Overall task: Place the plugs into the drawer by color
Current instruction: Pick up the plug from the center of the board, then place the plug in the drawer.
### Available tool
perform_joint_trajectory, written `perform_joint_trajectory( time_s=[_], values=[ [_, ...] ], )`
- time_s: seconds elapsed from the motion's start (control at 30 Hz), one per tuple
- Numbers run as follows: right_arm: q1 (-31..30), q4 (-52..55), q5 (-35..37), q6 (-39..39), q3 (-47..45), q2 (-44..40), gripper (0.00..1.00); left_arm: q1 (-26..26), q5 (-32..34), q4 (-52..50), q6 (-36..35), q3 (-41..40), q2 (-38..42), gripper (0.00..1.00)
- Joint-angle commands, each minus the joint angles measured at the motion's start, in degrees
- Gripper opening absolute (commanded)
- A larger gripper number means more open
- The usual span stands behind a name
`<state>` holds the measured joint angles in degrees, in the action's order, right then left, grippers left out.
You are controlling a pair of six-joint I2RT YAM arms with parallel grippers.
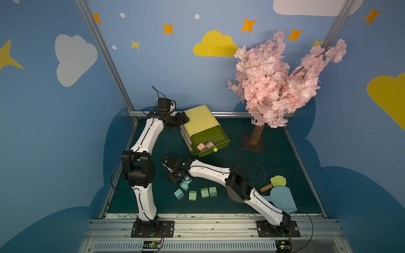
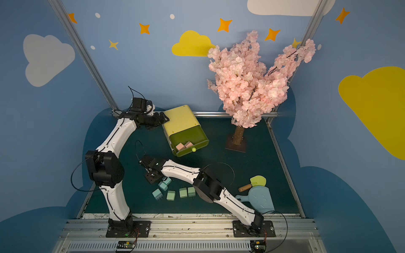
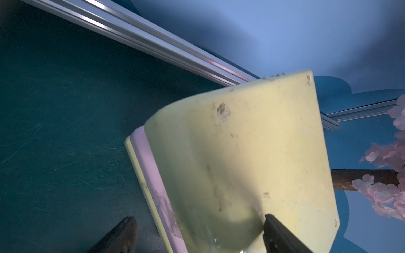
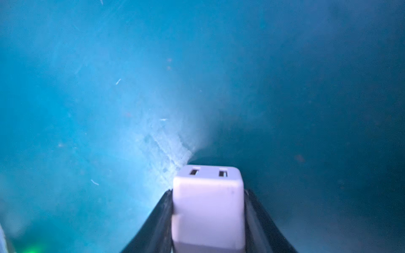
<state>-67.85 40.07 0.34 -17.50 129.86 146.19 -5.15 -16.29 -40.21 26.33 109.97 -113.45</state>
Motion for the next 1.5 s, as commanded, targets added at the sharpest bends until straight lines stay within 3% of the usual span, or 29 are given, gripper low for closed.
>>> perform_joint_trajectory(
  time_s=[0.0, 0.3, 0.53, 0.83, 1.2, 1.27, 1.47],
  values=[
    [0.19, 3.57, 1.08, 1.14, -0.47, -4.53, 0.36, 0.44, 1.98, -3.48, -1.11, -1.69, 0.68, 0.91],
    [2.5, 5.98, 13.23, 7.14, -12.91, -28.77, 0.27, 0.58, 2.04, -3.3, -1.15, -1.78, 1.09, 0.91],
    [13.48, 4.66, 16.52, 16.83, -21.3, -40.0, 0.24, 0.31, 1.96, -3.39, -0.89, -1.25, 1.0, 0.91],
    [24.43, 6.48, 20.33, 22.55, -19.2, -36.27, 0.23, 0.31, 2.58, -3.56, -1.02, -0.92, 0.05, 0.91],
    [26.72, 7.17, 20.9, 21.72, -16.95, -31.33, 0.23, 0.23, 2.57, -3.74, -1.24, -1.09, -0.39, 0.91],
    [26.94, 7.21, 21.11, 21.63, -16.71, -30.91, 0.26, 0.17, 2.59, -3.74, -1.24, -1.16, -0.44, 0.91],
    [27.45, 7.18, 20.23, 21.71, -16.31, -31.34, 0.51, 0.2, 2.53, -3.83, -1.4, -1.08, -0.83, 0.9]
  ],
)
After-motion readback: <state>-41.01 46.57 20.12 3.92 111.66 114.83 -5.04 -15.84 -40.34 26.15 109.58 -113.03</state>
